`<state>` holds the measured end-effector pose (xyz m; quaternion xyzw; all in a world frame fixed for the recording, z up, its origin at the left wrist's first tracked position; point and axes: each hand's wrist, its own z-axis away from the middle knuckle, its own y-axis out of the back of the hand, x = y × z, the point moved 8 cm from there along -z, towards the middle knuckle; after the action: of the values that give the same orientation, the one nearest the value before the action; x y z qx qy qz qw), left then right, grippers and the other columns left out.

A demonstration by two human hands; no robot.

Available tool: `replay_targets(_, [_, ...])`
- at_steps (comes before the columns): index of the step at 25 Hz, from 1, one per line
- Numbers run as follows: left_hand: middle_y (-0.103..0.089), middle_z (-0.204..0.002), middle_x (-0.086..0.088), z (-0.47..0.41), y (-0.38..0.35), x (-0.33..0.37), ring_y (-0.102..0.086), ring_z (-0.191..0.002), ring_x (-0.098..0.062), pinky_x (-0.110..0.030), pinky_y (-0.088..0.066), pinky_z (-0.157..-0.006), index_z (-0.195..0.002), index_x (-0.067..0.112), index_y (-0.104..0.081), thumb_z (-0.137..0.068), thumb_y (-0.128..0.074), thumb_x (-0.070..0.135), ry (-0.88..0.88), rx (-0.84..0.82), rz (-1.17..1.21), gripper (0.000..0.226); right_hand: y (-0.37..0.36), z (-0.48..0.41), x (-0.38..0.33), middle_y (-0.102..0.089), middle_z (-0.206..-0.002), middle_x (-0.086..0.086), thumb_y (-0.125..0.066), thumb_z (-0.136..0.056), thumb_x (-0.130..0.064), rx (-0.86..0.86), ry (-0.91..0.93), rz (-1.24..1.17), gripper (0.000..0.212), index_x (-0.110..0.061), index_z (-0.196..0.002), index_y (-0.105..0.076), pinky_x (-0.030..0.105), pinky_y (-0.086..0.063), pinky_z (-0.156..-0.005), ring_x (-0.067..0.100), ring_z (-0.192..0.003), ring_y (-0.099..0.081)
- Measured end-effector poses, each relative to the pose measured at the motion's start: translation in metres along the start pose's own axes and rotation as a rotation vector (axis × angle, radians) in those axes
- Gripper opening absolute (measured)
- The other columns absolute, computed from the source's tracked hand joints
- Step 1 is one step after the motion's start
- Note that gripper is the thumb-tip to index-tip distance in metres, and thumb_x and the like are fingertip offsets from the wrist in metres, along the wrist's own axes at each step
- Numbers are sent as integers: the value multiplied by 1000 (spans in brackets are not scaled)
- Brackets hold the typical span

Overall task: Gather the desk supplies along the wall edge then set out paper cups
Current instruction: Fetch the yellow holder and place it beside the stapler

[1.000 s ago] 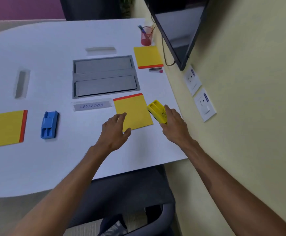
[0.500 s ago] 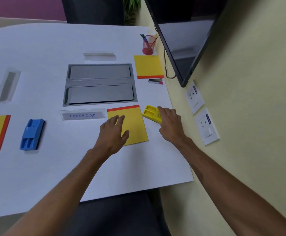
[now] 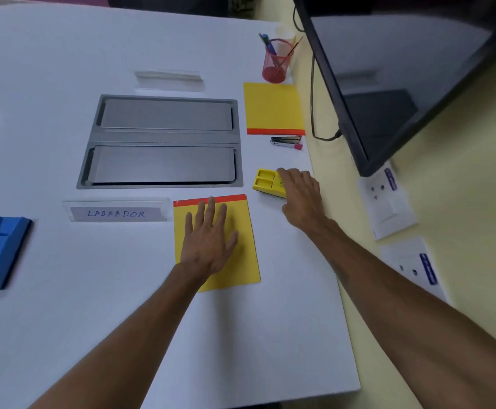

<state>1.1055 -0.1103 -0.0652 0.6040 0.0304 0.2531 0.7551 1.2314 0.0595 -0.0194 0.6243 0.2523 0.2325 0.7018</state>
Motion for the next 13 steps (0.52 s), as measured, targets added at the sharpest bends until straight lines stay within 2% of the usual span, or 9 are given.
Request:
replay_targets(5, [14, -166, -7, -50, -23, 15, 19, -152, -27, -52, 7, -123, -159, 23, 3, -98, -7, 63, 11, 104, -29, 74, -19, -56, 18, -48, -137, 9, -64, -73, 5, 46, -20, 34, 80, -13, -146, -36, 49, -29, -112, 31, -123, -44])
replay_targets(13, [14, -166, -10, -86, -43, 44, 20, -152, -28, -58, 4, -121, -158, 21, 6, -98, -2, 61, -54, 110, -102, 73, -30, -97, 30, -44, -143, 10, -70, -74, 2, 65, -18, 33, 83, -13, -147, -34, 52, -33, -108, 31, -133, -39])
